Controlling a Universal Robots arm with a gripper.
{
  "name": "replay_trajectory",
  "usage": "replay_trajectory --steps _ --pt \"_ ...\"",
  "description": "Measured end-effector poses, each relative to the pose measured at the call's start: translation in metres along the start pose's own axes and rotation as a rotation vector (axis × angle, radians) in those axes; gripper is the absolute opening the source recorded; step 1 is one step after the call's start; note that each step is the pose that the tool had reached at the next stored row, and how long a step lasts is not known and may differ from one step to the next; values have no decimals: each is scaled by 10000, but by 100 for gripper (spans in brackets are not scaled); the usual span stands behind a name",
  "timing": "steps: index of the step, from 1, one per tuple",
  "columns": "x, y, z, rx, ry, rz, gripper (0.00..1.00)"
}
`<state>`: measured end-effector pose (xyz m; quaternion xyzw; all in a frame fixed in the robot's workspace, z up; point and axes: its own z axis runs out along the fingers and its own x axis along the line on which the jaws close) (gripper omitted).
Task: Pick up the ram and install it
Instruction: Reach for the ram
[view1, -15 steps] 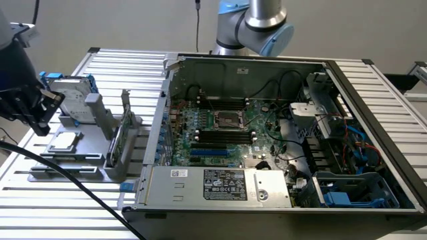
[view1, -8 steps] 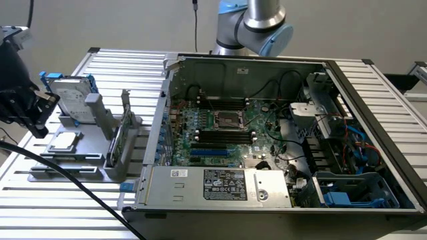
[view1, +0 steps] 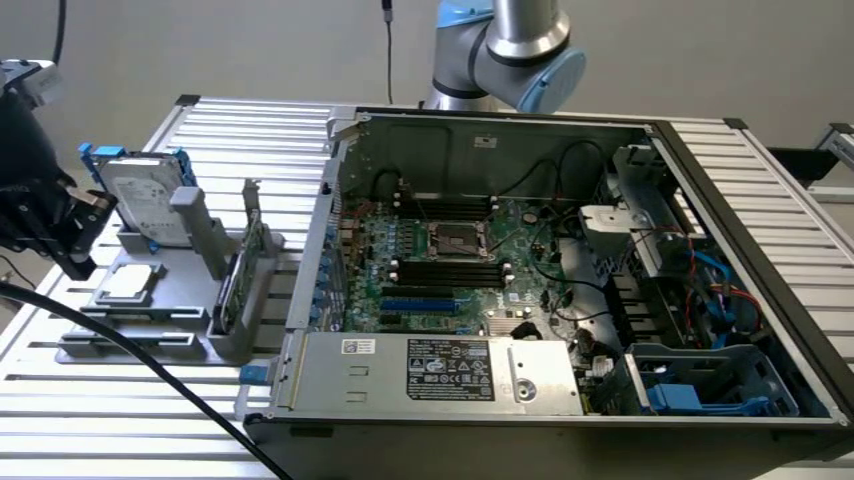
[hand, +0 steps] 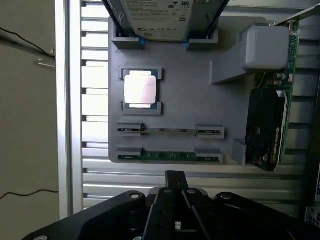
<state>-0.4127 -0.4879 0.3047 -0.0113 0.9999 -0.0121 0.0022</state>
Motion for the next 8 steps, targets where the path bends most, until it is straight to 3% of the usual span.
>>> replay_trajectory --steps 8 --pt "0 -1 1 -1 -1 -1 11"
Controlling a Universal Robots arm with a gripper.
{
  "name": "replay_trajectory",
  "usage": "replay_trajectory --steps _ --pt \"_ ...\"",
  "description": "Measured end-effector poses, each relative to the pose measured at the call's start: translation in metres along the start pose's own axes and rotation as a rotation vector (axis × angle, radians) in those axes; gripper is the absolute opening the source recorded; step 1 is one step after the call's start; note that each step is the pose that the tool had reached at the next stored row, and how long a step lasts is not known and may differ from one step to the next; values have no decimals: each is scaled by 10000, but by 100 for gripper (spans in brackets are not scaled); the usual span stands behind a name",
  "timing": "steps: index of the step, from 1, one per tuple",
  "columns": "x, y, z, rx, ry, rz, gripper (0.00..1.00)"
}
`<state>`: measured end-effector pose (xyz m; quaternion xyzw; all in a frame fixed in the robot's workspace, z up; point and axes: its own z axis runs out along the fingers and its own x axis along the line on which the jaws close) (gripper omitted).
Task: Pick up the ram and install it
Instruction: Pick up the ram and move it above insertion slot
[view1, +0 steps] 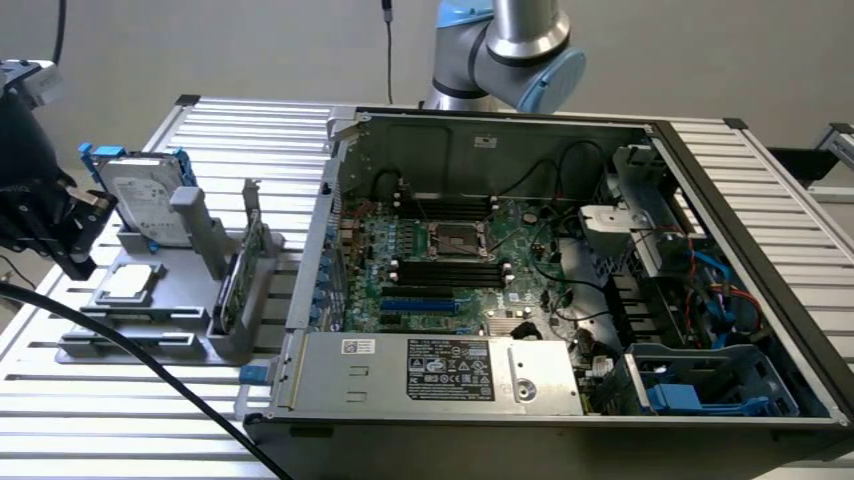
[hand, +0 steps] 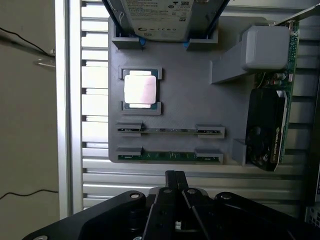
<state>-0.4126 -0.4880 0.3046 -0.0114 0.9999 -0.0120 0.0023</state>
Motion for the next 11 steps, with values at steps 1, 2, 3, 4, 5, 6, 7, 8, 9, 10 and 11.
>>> replay_trajectory --steps 1,2,3,4,5,6,7,8,9,10,11 --pt "0 0 0 0 0 0 11" --pt "0 0 0 0 0 0 11" --pt "0 0 0 0 0 0 11" --pt "0 0 0 0 0 0 11" --pt "0 0 0 0 0 0 11" --pt "0 0 0 0 0 0 11" --pt "0 0 0 0 0 0 11" --pt "0 0 0 0 0 0 11" --pt "0 0 0 0 0 0 11" --pt "0 0 0 0 0 0 11" --pt "0 0 0 0 0 0 11"
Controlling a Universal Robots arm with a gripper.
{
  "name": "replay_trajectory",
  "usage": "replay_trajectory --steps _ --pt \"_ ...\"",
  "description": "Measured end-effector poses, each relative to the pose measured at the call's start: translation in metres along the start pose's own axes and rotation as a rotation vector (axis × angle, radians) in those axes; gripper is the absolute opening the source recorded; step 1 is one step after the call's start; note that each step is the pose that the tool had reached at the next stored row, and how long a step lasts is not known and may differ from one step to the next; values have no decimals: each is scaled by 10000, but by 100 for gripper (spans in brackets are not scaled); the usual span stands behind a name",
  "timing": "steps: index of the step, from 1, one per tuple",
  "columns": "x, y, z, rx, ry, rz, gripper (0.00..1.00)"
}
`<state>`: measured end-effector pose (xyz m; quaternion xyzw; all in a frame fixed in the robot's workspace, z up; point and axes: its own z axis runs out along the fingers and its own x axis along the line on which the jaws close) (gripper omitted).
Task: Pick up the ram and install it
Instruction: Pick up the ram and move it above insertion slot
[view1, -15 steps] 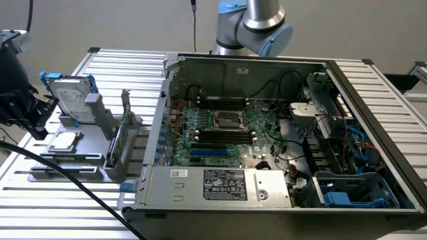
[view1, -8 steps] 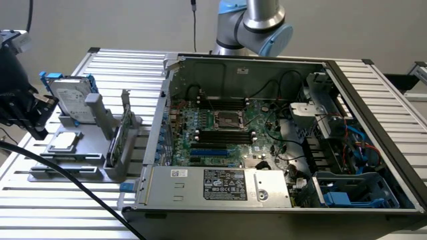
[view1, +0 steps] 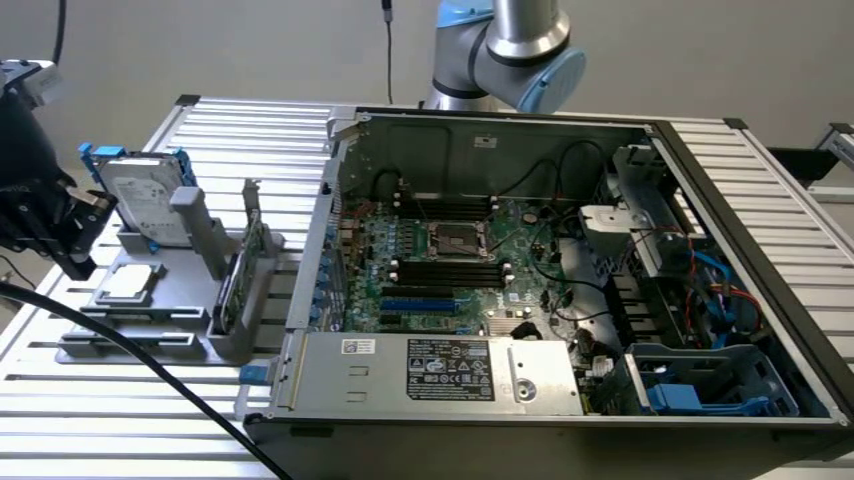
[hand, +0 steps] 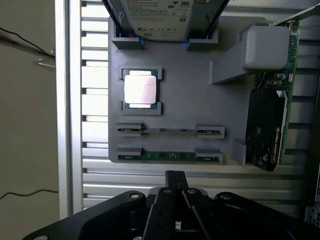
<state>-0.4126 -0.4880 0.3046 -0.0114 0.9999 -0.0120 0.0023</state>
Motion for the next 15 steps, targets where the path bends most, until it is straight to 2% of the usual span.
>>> replay_trajectory --steps 2,15 --pt "1 0 1 0 -4 -74 11" --pt "2 1 74 -12 -62 -2430 11"
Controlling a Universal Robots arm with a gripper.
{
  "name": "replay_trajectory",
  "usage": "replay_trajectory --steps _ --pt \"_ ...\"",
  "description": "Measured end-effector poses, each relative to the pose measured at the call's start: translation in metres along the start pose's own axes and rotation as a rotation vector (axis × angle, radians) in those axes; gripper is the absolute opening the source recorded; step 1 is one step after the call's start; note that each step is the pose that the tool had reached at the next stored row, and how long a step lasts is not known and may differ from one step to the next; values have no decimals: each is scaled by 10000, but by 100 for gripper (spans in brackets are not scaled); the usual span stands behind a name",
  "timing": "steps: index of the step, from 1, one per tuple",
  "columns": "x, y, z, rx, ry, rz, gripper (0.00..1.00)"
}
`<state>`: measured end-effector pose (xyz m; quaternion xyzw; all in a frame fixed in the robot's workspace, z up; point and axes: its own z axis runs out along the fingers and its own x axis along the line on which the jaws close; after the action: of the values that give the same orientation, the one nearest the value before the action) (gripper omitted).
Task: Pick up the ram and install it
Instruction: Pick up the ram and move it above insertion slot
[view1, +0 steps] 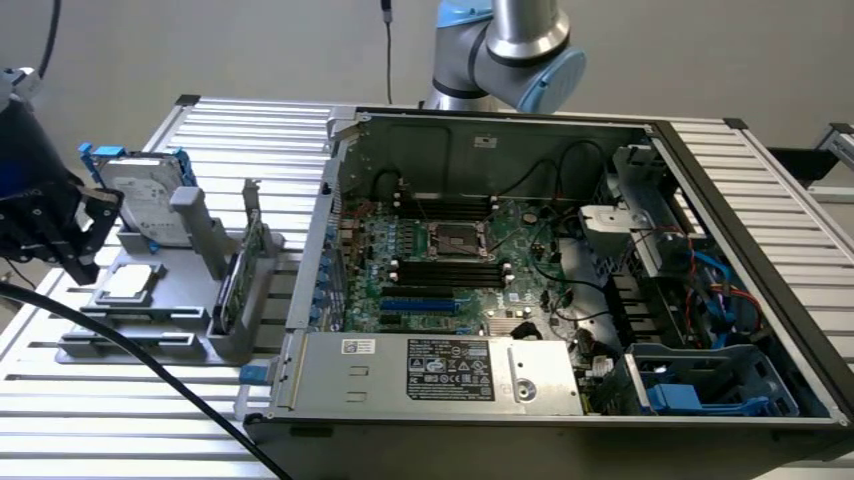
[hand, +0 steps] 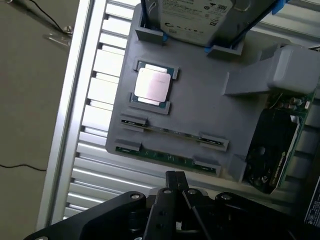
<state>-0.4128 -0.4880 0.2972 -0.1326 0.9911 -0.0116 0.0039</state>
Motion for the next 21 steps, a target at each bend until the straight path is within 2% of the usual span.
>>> replay_trajectory --steps 21 --pt "1 5 194 -97 -120 -3818 11"
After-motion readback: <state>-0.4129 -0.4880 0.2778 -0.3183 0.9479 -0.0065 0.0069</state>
